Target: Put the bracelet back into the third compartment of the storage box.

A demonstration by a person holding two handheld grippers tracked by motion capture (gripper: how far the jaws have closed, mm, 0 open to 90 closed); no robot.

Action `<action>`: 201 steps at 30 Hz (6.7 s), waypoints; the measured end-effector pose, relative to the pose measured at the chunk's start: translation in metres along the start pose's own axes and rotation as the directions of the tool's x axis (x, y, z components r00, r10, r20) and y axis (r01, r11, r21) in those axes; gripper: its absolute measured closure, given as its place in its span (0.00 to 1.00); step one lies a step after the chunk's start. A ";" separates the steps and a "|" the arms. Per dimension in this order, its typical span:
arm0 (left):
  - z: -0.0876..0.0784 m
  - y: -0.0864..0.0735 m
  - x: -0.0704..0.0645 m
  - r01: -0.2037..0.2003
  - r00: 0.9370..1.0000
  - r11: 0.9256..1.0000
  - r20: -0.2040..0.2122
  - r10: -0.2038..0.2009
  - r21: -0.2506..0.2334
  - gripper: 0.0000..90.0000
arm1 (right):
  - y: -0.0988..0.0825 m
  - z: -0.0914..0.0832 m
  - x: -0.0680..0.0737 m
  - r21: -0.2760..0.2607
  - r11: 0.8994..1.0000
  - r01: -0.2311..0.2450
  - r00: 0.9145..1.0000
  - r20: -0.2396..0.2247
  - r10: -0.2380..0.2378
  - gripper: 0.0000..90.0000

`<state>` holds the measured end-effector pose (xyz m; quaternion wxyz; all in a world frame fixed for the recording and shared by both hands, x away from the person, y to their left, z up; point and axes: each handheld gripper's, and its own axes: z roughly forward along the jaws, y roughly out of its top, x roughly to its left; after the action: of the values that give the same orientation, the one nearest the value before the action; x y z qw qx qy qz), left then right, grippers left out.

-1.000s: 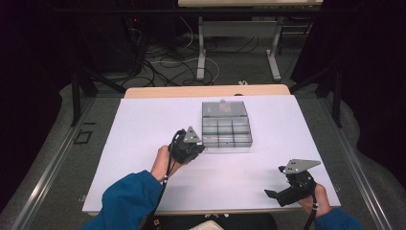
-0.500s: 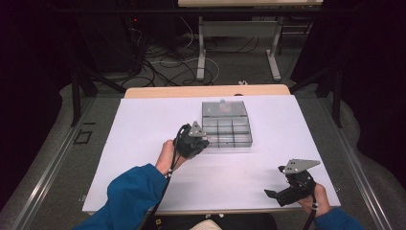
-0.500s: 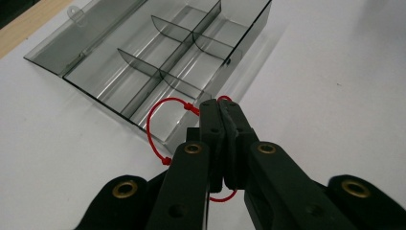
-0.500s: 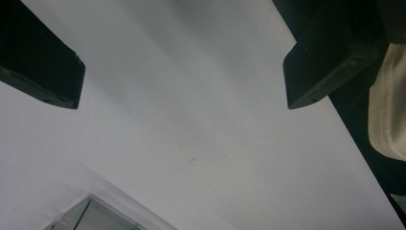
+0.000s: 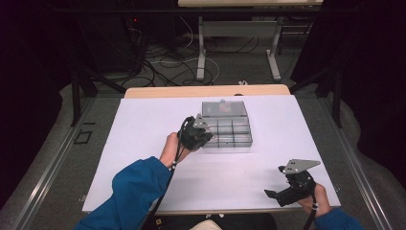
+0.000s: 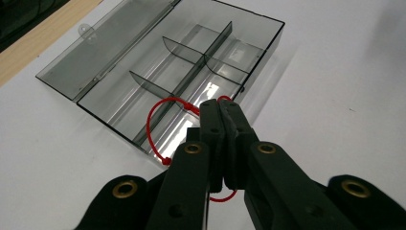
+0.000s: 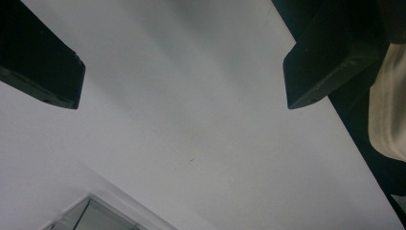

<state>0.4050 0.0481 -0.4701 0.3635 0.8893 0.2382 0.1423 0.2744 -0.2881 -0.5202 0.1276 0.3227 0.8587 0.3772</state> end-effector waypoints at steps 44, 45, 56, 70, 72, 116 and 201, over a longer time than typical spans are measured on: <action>0.027 0.049 0.014 -0.036 0.999 0.999 -0.016 0.036 -0.002 0.99 | 0.000 0.000 0.001 0.002 1.000 0.003 1.000 -0.008 -0.003 0.00; 0.029 0.050 0.014 -0.039 0.999 0.999 -0.016 0.039 -0.003 0.99 | 0.001 0.000 0.001 0.007 1.000 0.001 1.000 -0.011 -0.001 0.00; 0.043 0.059 0.017 -0.036 0.999 0.999 -0.009 0.036 0.010 0.99 | 0.000 0.000 0.001 0.002 1.000 0.007 1.000 -0.004 -0.007 0.00; 0.065 0.067 0.016 -0.028 1.000 1.000 -0.010 0.028 0.013 0.99 | 0.001 0.000 0.001 0.012 1.000 0.007 1.000 -0.001 -0.007 0.00; 0.068 0.068 0.016 -0.026 1.000 1.000 -0.007 0.026 0.013 0.99 | 0.001 0.000 0.001 0.017 1.000 0.006 1.000 -0.009 -0.006 0.00; 0.106 0.082 0.010 -0.019 1.000 0.999 0.011 0.019 0.034 0.99 | 0.001 0.000 0.001 0.020 1.000 0.004 1.000 -0.010 -0.004 0.01; 0.059 0.047 0.022 0.021 1.000 0.993 -0.010 -0.020 0.119 0.15 | 0.001 0.002 0.000 0.010 1.000 0.019 1.000 -0.008 -0.019 0.01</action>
<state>0.4634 -0.0037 -0.4755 0.3100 0.9063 0.2570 0.1280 0.2757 -0.2865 -0.5203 0.1263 0.3140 0.8640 0.3729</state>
